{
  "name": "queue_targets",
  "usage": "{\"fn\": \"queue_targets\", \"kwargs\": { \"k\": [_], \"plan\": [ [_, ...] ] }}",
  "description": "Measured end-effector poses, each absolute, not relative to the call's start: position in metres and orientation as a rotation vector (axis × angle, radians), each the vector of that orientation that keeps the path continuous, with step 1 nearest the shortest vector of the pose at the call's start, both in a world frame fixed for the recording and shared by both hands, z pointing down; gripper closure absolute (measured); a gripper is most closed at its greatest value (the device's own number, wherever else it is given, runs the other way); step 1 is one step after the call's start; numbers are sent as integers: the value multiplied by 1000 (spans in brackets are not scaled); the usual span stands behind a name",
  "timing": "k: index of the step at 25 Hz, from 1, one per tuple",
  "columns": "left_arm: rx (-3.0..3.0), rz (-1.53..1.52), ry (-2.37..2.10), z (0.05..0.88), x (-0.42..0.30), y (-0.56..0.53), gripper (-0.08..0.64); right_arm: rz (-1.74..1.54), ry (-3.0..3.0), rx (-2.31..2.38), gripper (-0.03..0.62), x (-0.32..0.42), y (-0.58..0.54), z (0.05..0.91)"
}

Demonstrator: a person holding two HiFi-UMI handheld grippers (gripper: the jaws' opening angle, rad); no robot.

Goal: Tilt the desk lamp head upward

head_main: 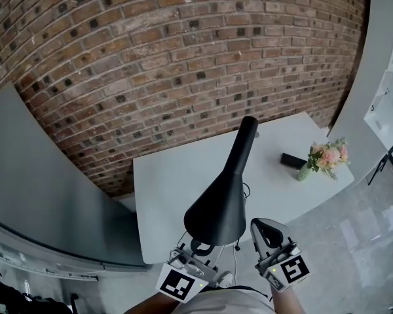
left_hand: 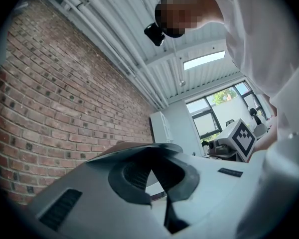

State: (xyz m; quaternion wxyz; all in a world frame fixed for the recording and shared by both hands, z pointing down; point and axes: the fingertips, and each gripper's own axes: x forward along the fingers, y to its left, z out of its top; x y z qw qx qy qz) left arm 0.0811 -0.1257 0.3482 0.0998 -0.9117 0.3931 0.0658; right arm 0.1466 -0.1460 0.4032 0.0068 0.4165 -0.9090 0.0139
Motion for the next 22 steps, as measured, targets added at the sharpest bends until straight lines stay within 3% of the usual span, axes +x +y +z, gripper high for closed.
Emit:
{"fn": "queue_targets", "kwargs": {
  "k": [22],
  "plan": [
    [-2700,213,1124,323,63,-124,557,39,-2813,1353,578,136,-141,392]
  ]
}}
